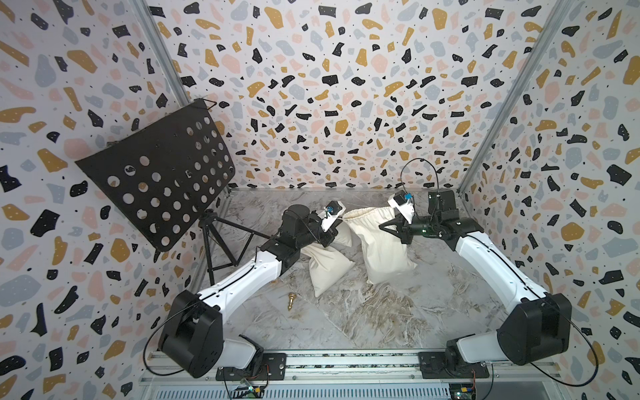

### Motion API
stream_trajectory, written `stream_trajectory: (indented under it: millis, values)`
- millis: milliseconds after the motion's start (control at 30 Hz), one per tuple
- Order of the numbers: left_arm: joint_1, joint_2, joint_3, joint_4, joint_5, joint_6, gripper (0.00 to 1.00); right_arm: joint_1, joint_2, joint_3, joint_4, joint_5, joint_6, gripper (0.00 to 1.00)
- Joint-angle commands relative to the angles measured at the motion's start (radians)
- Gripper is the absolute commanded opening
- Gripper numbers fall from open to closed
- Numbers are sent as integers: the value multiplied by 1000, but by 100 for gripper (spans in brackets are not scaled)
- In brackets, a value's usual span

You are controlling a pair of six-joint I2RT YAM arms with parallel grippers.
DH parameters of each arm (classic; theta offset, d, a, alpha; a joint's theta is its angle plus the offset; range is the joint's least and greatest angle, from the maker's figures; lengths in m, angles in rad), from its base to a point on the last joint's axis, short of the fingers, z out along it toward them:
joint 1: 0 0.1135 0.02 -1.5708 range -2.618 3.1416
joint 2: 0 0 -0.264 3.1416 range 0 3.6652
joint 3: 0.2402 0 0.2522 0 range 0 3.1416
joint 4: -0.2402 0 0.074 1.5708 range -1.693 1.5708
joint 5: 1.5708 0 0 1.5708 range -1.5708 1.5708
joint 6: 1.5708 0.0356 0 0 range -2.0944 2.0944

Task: Close the soil bag
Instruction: Pick up the soil bag from the center of the board, then frap the soil bag at the center of the board.

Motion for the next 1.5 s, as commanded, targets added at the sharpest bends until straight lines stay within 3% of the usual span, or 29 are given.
stream_trajectory:
  millis: [0, 133, 333, 400, 500, 567, 667, 800, 900, 1100, 1267, 1467]
  values:
    - [6, -99, 4, -34, -70, -23, 0, -1, -22, 20, 101, 207, 46, 0]
    - [6, -151, 49, -139, -57, -64, 0, -3, 24, 58, 125, 246, 58, 0]
    - [5, -178, 78, -204, -8, -174, 0, -4, 148, 147, 154, 418, 73, 2]
    - [6, -181, 71, -189, 2, -211, 0, -3, 190, 175, 159, 430, 77, 8]
    - [5, -164, 72, -195, -1, -245, 0, 0, 208, 180, 178, 324, 116, 24]
    - [5, -155, 83, -221, -34, -260, 0, 5, 177, 137, 225, 280, 150, 36]
    - [6, -151, 86, -225, -71, -290, 0, 22, 73, 37, 292, 312, 144, 48]
    - [5, -152, 93, -222, -74, -322, 0, 40, -91, -74, 365, 411, 129, 57]
    - [6, -148, 107, -243, -71, -332, 0, 92, -194, -144, 422, 404, 63, 63]
    - [5, -184, 116, -251, -29, -349, 0, 211, -202, -204, 545, 344, -14, 64]
    - [6, -206, 103, -237, -25, -357, 0, 301, -115, -192, 596, 298, -91, 64]
    - [6, -198, 107, -229, 7, -375, 0, 349, 9, -142, 646, 228, -88, 64]
